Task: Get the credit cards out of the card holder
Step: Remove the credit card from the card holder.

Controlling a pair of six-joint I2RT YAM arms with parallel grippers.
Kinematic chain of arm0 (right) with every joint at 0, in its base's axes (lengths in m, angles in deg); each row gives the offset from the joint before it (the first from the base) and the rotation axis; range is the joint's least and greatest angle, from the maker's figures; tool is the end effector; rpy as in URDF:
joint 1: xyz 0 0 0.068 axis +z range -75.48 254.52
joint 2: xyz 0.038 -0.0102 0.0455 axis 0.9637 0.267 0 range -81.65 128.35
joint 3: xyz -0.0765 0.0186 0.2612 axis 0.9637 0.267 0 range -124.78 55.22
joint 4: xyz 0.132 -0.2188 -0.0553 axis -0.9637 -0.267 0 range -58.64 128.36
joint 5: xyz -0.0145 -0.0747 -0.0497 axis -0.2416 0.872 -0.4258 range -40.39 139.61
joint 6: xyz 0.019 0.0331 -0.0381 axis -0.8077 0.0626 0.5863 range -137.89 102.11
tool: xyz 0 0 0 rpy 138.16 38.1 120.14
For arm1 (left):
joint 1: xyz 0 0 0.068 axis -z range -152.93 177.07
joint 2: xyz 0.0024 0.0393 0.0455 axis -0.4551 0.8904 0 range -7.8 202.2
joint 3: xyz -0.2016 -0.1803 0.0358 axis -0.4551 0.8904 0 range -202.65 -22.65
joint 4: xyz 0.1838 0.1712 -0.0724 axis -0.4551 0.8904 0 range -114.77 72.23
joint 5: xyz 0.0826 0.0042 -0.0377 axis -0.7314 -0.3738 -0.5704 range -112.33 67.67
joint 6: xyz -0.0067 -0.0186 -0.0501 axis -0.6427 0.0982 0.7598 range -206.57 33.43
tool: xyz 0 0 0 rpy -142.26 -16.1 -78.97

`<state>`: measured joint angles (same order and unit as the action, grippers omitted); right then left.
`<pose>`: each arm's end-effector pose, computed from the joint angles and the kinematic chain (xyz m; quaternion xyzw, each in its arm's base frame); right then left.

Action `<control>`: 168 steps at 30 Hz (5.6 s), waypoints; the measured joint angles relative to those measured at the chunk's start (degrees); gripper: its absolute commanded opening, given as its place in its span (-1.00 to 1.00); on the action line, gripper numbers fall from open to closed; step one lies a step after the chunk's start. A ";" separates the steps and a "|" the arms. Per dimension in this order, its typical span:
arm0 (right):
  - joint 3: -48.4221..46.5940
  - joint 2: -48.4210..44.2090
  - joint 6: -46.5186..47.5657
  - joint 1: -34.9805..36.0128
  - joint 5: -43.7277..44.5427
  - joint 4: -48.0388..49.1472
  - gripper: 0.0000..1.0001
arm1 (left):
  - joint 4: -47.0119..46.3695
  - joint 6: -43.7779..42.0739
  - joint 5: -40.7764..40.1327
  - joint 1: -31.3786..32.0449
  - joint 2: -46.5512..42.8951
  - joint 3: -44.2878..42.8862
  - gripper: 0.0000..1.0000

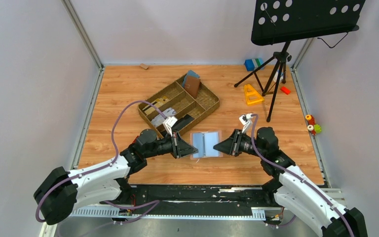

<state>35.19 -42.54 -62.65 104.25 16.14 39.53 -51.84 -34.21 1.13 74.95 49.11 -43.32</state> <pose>0.1334 0.0989 0.2247 -0.0668 0.7898 0.5264 0.3077 0.1332 -0.1683 0.2213 0.1026 0.7501 -0.5864 0.2883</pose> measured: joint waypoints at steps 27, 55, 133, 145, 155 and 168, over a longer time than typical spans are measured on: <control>5.22 2.91 -12.79 0.15 -3.21 12.41 -1.00 | 9.79 -5.35 -9.03 6.86 4.72 -5.35 0.81; 4.52 -8.66 -10.67 0.26 -0.28 4.46 -0.31 | 3.02 -1.46 -13.66 7.28 2.99 -2.36 -0.99; 2.10 0.35 -7.45 1.99 -4.70 7.02 0.05 | 1.51 -1.88 -7.19 7.98 5.27 -4.68 -0.74; 1.53 2.64 -5.81 2.51 -7.04 7.63 -1.00 | -2.21 0.17 -7.58 8.00 6.08 -3.87 0.06; -1.90 -3.21 0.48 2.45 2.71 -8.87 -1.00 | 17.05 -3.52 -21.97 5.16 -5.16 -3.87 0.97; -2.32 -2.71 1.38 2.45 4.92 -11.41 -1.00 | 4.76 -1.51 -13.94 3.13 -4.79 3.34 1.00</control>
<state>32.87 -45.25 -61.27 106.70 21.06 28.12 -47.08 -35.72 -12.81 78.08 44.32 -39.98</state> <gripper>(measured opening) 0.138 0.997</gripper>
